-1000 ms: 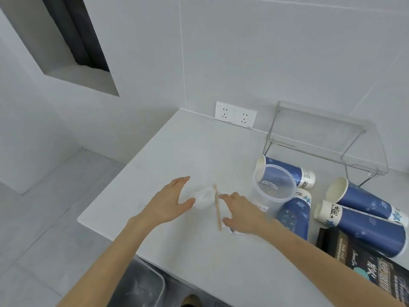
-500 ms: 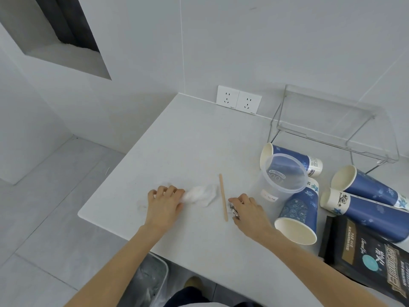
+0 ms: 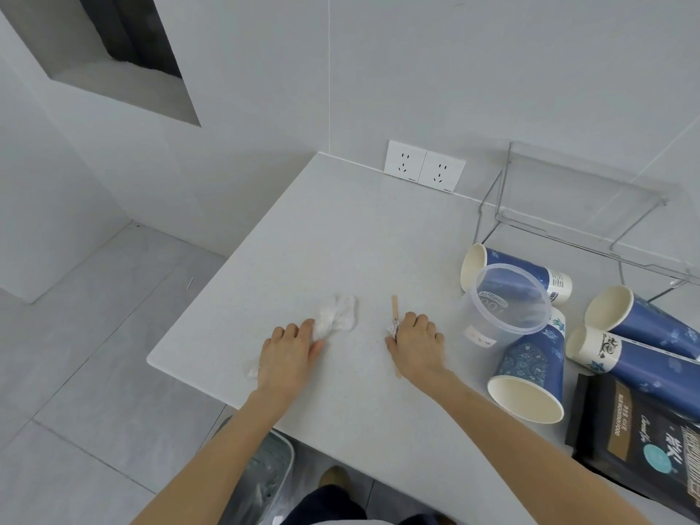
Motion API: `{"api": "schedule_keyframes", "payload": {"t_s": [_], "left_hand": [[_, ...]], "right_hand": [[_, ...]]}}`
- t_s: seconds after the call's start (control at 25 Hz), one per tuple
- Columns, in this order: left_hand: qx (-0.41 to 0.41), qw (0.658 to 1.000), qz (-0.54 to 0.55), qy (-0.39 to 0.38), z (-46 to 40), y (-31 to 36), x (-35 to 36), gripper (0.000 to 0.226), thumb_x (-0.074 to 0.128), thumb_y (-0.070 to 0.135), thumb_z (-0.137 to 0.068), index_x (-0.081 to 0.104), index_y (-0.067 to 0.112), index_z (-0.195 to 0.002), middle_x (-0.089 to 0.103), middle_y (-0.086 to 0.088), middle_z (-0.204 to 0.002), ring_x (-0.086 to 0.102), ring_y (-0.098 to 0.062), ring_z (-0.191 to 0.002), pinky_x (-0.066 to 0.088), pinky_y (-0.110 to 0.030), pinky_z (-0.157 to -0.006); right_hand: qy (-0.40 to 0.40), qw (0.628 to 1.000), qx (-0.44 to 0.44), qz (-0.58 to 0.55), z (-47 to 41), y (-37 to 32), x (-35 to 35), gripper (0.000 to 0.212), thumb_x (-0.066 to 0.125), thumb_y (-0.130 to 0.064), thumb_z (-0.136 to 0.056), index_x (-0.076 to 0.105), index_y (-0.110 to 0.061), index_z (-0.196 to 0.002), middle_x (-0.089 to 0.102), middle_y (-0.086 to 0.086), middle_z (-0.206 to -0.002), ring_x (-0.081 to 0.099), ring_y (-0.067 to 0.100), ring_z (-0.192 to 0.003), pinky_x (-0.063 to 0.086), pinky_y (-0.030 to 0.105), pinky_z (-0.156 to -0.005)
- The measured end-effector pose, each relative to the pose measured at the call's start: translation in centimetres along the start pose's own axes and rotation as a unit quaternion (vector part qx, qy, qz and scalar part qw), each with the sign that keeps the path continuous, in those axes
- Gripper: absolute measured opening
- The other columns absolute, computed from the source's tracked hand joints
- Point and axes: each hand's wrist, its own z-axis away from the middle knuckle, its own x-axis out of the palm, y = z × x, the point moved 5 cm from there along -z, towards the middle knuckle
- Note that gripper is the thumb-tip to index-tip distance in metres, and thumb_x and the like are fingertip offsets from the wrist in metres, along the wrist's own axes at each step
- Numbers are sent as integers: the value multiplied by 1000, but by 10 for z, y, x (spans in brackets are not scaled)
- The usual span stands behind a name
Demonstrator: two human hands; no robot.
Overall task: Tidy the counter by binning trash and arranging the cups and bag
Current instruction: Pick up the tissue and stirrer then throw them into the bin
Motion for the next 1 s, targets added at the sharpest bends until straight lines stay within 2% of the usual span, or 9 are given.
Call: {"api": "schedule_keyframes", "payload": {"t_s": [0.16,0.36,0.52,0.6,0.72,0.88,1.0], "left_hand": [[-25,999,30,-20,1,0,3,32,82,22,-61,65,4,-80,60,-9,-48,55,-25,-41,40,-25,-35],[-49,997,54,-30,5,0,4,28,73,22,-73,64,2,-90,64,-14,-59,58,-30,-52,44,-32,-44],[-92,992,69,-57,12,5,2,38,42,32,-93,48,5,-119,64,-16,-100,56,-32,-91,45,-37,-74],[-109,988,83,-71,17,6,-1,40,35,35,-94,42,8,-123,60,-12,-110,53,-29,-100,42,-34,-77],[-166,971,165,-51,32,4,-8,37,39,33,-94,45,6,-119,60,-14,-108,52,-30,-98,38,-34,-71],[-231,954,193,0,69,-2,-23,42,42,30,-93,43,3,-125,60,-18,-113,52,-36,-101,43,-42,-83],[-289,925,246,35,102,-5,-34,44,43,27,-93,38,1,-129,57,-20,-119,56,-37,-102,44,-38,-82]], "right_hand": [[15,999,9,40,-14,-7,-1,23,40,-17,-95,45,0,-110,57,19,-116,56,32,-106,46,36,-87],[-9,996,-10,84,-21,-16,0,20,49,-9,-90,48,0,-108,60,18,-114,59,30,-105,49,34,-85],[-42,999,-23,8,-9,-11,3,26,50,-14,-89,47,1,-109,55,18,-115,58,34,-103,47,37,-77],[-45,996,-58,-47,2,-10,4,27,51,-16,-87,46,-1,-109,52,17,-114,58,35,-98,45,37,-73],[-22,985,-128,-116,18,-14,1,25,51,-14,-86,47,-4,-108,52,14,-111,57,35,-92,45,37,-70],[2,963,-199,-181,37,-28,-6,19,50,-8,-84,50,-6,-103,61,12,-103,58,33,-86,45,37,-68],[-25,946,-255,-196,53,-45,-1,20,51,-6,-83,50,-7,-103,63,12,-100,58,34,-83,43,37,-65]]}}
